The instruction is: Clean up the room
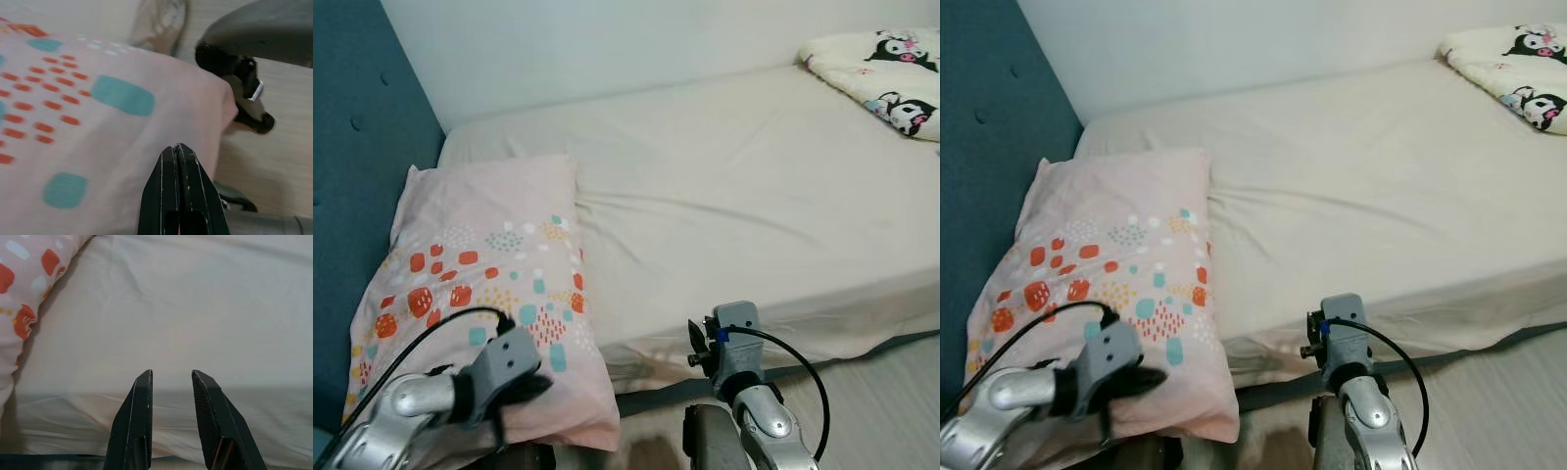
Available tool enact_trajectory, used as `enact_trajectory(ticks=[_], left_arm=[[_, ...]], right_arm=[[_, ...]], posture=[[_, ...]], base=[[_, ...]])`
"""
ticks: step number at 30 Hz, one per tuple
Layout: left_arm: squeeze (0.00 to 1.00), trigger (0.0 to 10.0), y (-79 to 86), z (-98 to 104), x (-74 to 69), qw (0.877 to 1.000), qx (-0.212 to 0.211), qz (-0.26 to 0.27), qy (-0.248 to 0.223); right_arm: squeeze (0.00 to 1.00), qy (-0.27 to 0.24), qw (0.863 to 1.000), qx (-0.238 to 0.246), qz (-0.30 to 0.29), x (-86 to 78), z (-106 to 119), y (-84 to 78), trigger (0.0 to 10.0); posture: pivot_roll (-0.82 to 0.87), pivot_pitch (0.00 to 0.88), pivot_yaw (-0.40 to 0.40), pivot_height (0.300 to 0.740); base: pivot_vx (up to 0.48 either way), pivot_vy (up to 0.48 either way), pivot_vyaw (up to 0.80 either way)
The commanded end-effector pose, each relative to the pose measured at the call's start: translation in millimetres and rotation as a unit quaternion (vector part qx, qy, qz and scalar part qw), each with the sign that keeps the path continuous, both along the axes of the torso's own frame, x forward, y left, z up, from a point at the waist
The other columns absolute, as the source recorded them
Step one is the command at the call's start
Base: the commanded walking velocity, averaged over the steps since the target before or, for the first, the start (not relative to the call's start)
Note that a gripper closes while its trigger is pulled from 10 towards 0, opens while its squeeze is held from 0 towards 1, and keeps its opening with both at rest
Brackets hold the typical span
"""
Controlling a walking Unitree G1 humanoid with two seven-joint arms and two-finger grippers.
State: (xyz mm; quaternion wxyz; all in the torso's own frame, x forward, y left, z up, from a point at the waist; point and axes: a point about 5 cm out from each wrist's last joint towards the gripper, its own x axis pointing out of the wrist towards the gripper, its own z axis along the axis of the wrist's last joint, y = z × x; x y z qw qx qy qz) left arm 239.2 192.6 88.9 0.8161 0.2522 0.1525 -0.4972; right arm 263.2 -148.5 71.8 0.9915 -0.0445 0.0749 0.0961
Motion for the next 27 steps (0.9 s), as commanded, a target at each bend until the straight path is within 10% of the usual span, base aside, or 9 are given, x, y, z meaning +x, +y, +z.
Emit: enact_trajectory(ticks=[1, 13, 19, 25, 27], left_arm=[[0.0, 0.0, 18.0, -13.9, -3.9, 0.996, 0.084, -0.008, 0.021], [0.0, 0.0, 26.4, -50.5, -1.2, 0.968, 0.237, -0.044, 0.073], [0.0, 0.0, 22.1, -62.5, 20.2, 0.956, 0.289, -0.029, 0.049], [0.0, 0.0, 10.7, -20.3, 79.4, 0.96, 0.255, 0.074, -0.09], [0.0, 0.0, 10.7, -20.3, 79.4, 0.96, 0.255, 0.074, -0.09]], right_arm=[[0.0, 0.001, 1.0, 0.006, 0.008, -1.3, 1.1, 3.0, 10.0], [0.0, -0.003, 1.0, 0.006, 0.013, -0.2, 4.1, 3.9, 10.0], [0.0, -0.007, 1.0, 0.006, 0.01, 0.0, 6.6, 3.2, 10.0], [0.0, -0.01, 1.0, 0.004, -0.002, -2.2, 7.4, -1.7, 10.0], [0.0, -0.01, 1.0, 0.004, -0.002, -2.2, 7.4, -1.7, 10.0]], posture=[[-0.03, 0.153, 0.034, 0.583], [-0.03, 0.162, 0.027, 0.583], [-0.05, 0.17, 0.035, 0.583], [-0.06, 0.173, 0.039, 0.583], [-0.06, 0.173, 0.039, 0.583]], base=[[0.0, 0.0, 0.0], [0.0, 0.0, 0.0], [0.0, 0.0, 0.0], [0.0, 0.0, 0.0], [0.0, 0.0, 0.0]])
